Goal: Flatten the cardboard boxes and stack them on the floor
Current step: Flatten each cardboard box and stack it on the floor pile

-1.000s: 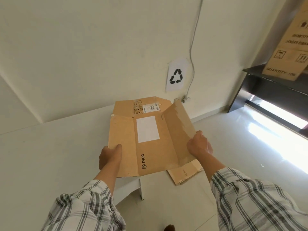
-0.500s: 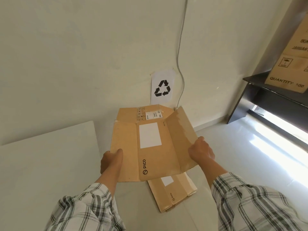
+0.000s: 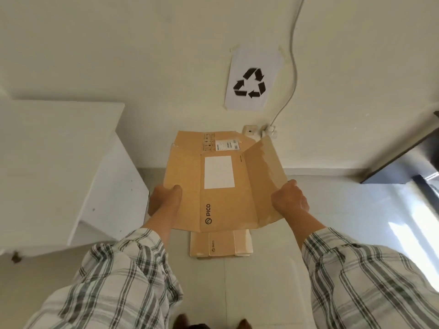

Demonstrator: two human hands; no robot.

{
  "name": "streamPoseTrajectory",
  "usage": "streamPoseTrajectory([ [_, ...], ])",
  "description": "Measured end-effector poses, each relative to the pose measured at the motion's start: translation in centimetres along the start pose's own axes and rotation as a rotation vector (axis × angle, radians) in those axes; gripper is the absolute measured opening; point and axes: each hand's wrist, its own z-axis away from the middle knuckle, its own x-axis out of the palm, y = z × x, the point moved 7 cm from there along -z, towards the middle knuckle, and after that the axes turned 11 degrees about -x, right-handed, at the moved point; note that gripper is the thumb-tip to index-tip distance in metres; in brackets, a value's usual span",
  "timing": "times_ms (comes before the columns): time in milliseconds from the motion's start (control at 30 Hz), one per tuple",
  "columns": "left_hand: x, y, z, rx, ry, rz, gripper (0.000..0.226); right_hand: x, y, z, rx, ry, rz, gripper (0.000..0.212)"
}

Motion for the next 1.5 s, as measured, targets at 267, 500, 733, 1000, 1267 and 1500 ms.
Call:
streamPoseTrajectory([
  [267,10.2,-3.0,-3.6,-0.067,0.006,-0.059,0.028,9.1,5.5,-8.2,-0.024,-0.083,-0.018,0.039],
  [500,23.2,-9.4,-14.0,-0.052,-0.004,-0.124,0.039,24.6,11.7,-16.5,0.027,-0.073,-0.032,0.040],
  [733,36.7,-19.7,-25.9,-0.073,-0.032,-0.102,0.032,42.8,18.3,-24.2,0.022,-0.080,-0.058,0.037],
  [1000,48.2,-29.6,-33.3,0.002,-0.165,-0.218,0.038,56.9,23.8,-27.2,-0.061,-0.080,-0.026,0.051],
  [1267,50.3,-32.8,-36.1,0.004,-0.084,-0.411,0.093,61.0,26.6,-29.1,-0.134,-0.220,0.104,0.047],
  [1500,51.4,-33.3,-36.5,0.031,-0.101,-0.662,0.074,62.6,27.5,-29.5,-0.139,-0.321,0.151,0.052],
])
